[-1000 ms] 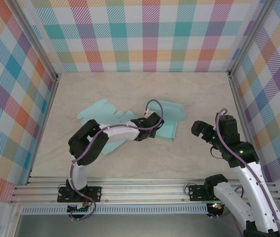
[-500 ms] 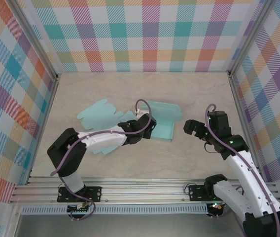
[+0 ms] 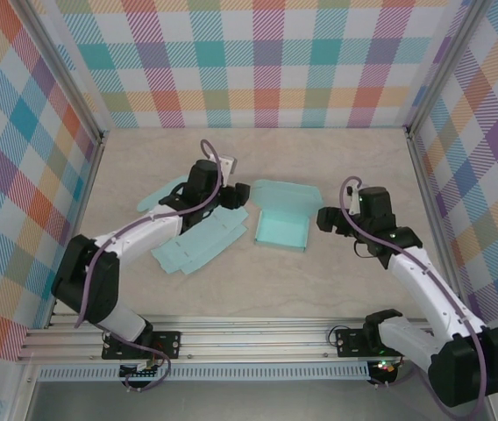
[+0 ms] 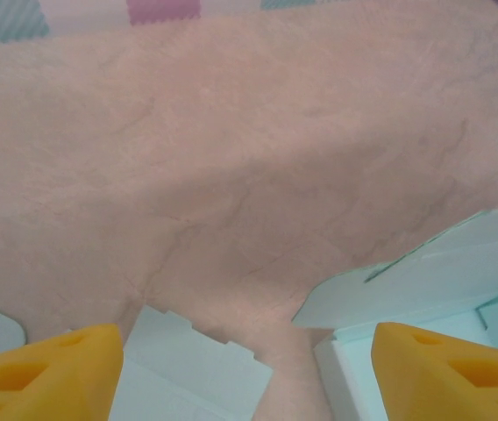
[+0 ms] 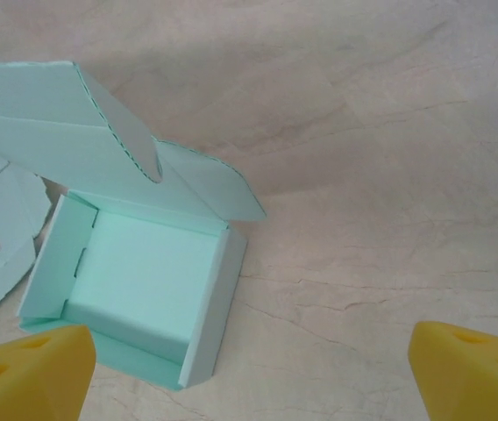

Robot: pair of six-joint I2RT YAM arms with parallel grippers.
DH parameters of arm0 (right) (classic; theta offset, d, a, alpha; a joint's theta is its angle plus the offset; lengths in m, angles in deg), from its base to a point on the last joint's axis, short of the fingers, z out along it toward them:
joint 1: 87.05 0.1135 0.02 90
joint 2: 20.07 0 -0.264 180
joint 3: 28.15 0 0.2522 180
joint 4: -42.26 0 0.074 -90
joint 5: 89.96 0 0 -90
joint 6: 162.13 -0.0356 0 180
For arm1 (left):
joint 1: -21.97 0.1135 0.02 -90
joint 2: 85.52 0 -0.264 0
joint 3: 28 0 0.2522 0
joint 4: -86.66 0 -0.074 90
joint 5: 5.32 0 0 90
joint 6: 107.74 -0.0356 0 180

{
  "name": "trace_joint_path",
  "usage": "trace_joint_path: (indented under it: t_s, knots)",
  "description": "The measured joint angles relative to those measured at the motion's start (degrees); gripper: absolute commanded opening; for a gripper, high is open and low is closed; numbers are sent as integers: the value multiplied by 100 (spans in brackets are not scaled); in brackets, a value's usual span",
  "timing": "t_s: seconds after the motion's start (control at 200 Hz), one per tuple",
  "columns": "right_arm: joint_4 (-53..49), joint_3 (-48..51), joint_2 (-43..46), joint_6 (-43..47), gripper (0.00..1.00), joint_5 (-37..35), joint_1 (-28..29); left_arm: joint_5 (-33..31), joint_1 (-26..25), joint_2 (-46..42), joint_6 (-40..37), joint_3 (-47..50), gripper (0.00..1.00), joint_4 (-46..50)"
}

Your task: Fold the paper box

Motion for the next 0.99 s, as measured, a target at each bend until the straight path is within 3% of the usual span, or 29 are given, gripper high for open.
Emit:
trace_joint_path:
  t_s: [0.31,0.47,0.69,0.77,0.995]
  knots:
    - [153,-533,-1008,835,89,98,0,1067,170,704,-688,-55,72,-68]
    - [326,-717,-1421,1130,77,278,0,1471,173,907,-944,-354,71,-160]
    - [468,-1069,-2072,1416,69,614,0,1641,173,1167,-1272,-719,70,-109]
    - [509,-1167,-2258,1499,66,710,0,1644,173,1239,-1377,-839,63,-98]
    - [614,-1222,-2476,1609,54,883,0,1818,173,1517,-1567,-1176,58,-15]
